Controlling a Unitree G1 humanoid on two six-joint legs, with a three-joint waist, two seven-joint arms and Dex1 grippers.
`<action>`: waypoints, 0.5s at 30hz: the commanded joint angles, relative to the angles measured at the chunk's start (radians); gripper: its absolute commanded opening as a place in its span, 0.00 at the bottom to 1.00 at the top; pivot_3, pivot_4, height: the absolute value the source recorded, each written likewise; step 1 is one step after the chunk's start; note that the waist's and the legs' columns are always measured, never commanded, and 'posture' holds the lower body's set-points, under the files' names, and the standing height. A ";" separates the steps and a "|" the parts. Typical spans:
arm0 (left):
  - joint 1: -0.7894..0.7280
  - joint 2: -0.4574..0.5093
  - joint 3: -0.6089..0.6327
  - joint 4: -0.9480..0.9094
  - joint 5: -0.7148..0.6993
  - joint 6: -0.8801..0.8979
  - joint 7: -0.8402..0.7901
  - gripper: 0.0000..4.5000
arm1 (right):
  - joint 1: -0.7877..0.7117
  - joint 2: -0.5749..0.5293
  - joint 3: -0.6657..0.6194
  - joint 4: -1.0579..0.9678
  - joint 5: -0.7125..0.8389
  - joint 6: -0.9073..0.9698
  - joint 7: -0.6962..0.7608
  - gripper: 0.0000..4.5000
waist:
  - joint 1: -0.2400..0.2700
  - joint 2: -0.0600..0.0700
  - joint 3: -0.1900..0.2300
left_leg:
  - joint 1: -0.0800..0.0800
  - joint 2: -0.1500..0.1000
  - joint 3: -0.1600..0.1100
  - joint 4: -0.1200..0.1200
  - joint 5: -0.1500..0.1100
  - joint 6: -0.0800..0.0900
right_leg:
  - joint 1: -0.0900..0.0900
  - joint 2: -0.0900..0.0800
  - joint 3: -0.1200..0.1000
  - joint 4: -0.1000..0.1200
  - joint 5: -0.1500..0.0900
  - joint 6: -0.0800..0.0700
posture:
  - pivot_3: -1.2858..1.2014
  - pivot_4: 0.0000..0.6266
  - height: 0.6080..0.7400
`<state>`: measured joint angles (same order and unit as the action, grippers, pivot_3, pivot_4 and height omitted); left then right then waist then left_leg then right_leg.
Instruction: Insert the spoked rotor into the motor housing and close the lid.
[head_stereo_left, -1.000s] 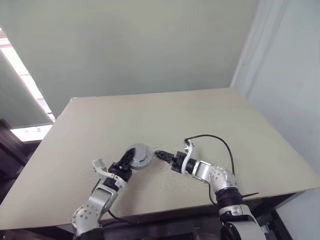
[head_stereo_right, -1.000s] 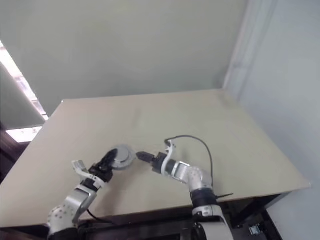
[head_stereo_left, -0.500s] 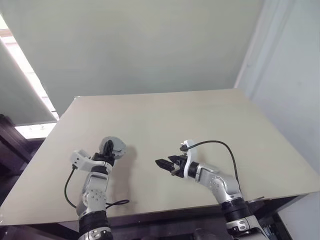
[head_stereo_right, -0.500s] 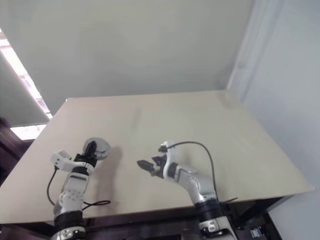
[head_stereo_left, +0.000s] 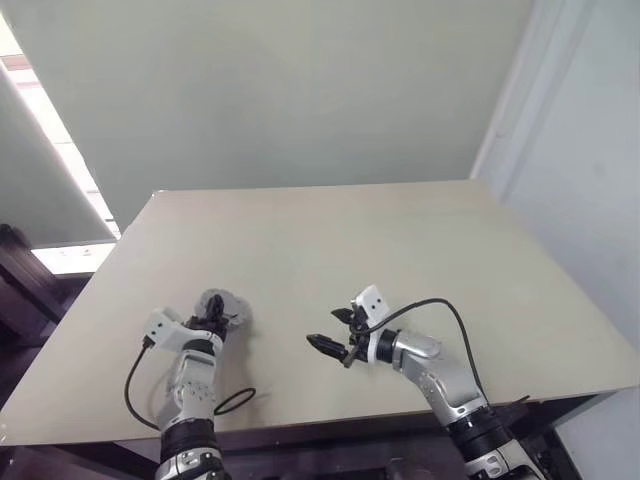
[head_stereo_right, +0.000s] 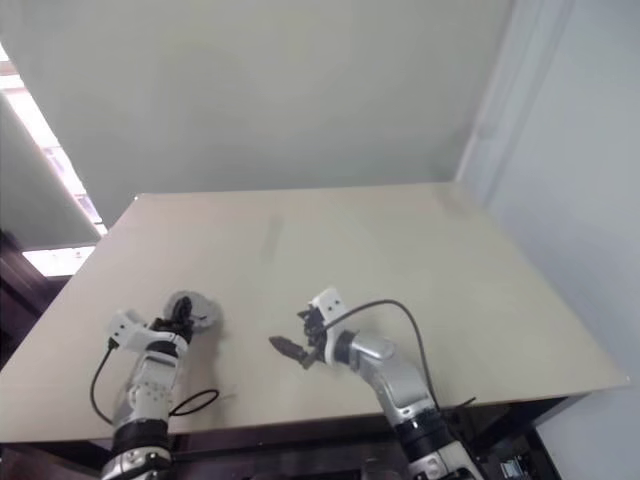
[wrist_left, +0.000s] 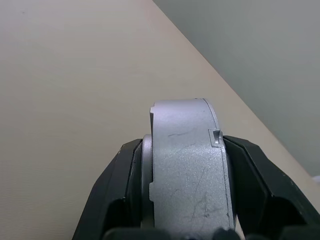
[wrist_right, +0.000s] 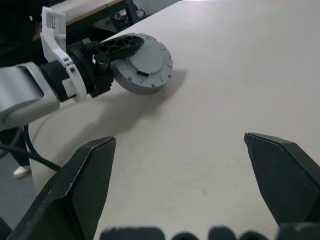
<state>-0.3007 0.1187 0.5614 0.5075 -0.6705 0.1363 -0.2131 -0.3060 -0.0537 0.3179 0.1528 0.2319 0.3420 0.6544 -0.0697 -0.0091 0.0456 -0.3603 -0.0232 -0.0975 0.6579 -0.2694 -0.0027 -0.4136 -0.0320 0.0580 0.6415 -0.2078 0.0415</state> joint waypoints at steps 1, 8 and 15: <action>-0.049 0.023 0.000 -0.004 0.022 -0.043 0.009 0.53 | -0.013 0.007 -0.001 -0.042 -0.004 -0.028 0.005 1.00 | 0.000 0.000 0.000 | 0.000 0.000 -0.001 0.001 0.000 0.000 | 0.001 0.000 -0.001 0.000 0.000 0.000 | 0.52 0.00 1.00; -0.041 0.042 -0.007 0.019 0.070 -0.059 0.032 0.99 | -0.009 0.008 0.005 -0.042 -0.018 -0.029 0.000 1.00 | 0.000 0.000 0.000 | 0.002 0.000 -0.001 0.003 0.000 0.000 | 0.003 0.000 -0.001 0.000 0.001 0.001 | 0.52 0.00 1.00; -0.020 0.088 -0.028 0.038 0.218 -0.134 0.161 0.99 | -0.006 0.013 0.001 -0.042 -0.021 -0.025 -0.001 1.00 | 0.000 0.000 0.000 | 0.002 0.000 -0.002 0.003 0.000 0.000 | 0.003 0.000 -0.002 0.000 0.001 0.000 | 0.52 0.00 1.00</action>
<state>-0.3168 0.1786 0.5476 0.5619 -0.5035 0.0449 -0.0879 -0.3029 -0.0506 0.3311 0.1528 0.2047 0.3366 0.6554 -0.0693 -0.0093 0.0455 -0.3580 -0.0232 -0.0998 0.6605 -0.2694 -0.0028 -0.4102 -0.0321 0.0560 0.6419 -0.2067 0.0416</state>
